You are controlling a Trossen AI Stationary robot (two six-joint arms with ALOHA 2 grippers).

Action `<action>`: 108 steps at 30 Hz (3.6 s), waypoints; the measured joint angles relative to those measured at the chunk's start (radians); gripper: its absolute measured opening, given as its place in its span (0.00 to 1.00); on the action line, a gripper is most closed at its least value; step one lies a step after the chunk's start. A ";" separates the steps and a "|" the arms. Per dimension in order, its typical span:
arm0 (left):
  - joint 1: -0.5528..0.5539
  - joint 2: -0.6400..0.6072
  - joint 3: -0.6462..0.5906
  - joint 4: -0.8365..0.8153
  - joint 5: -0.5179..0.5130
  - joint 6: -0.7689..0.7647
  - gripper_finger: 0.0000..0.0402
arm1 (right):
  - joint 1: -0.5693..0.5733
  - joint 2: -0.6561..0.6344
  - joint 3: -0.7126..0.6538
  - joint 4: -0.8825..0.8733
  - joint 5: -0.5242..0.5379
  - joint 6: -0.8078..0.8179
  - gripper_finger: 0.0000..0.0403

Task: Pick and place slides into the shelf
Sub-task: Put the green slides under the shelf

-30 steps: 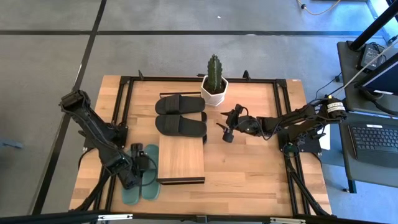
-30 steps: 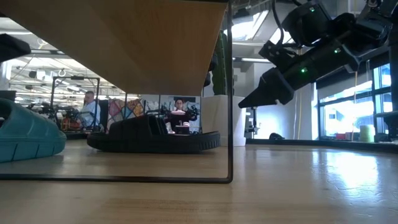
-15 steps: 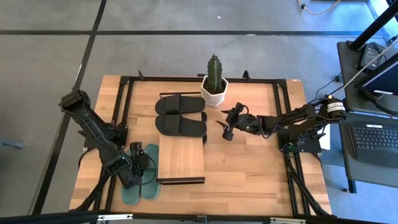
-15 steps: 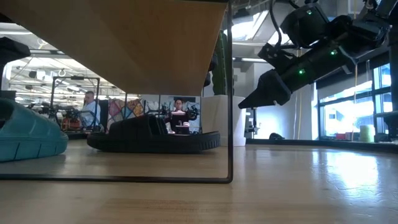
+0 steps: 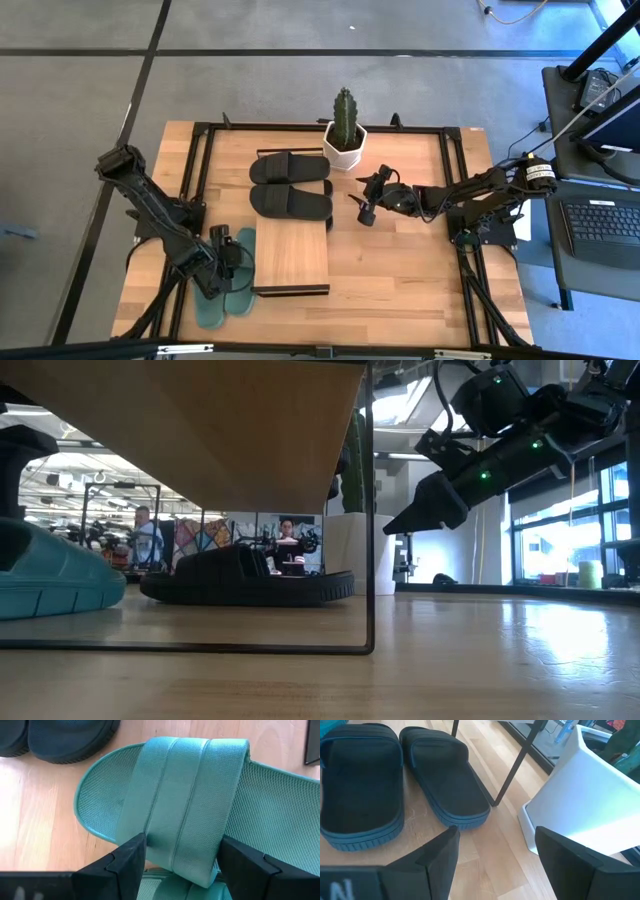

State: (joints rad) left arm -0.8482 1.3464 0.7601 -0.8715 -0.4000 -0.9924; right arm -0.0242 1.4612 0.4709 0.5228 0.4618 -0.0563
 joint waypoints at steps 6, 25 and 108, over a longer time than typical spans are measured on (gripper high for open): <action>0.000 0.000 0.000 0.013 0.000 0.000 0.56 | 0.000 0.000 0.000 0.000 0.000 0.002 0.64; -0.001 0.008 0.000 0.023 -0.019 0.007 0.56 | 0.000 0.000 0.000 0.000 0.000 0.002 0.64; -0.016 0.099 0.600 -0.699 0.351 -0.366 0.01 | 0.000 0.000 0.000 -0.004 0.000 -0.002 0.64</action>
State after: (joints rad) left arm -0.8646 1.4456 1.3605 -1.5707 -0.0493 -1.3587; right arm -0.0238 1.4612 0.4709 0.5190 0.4615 -0.0578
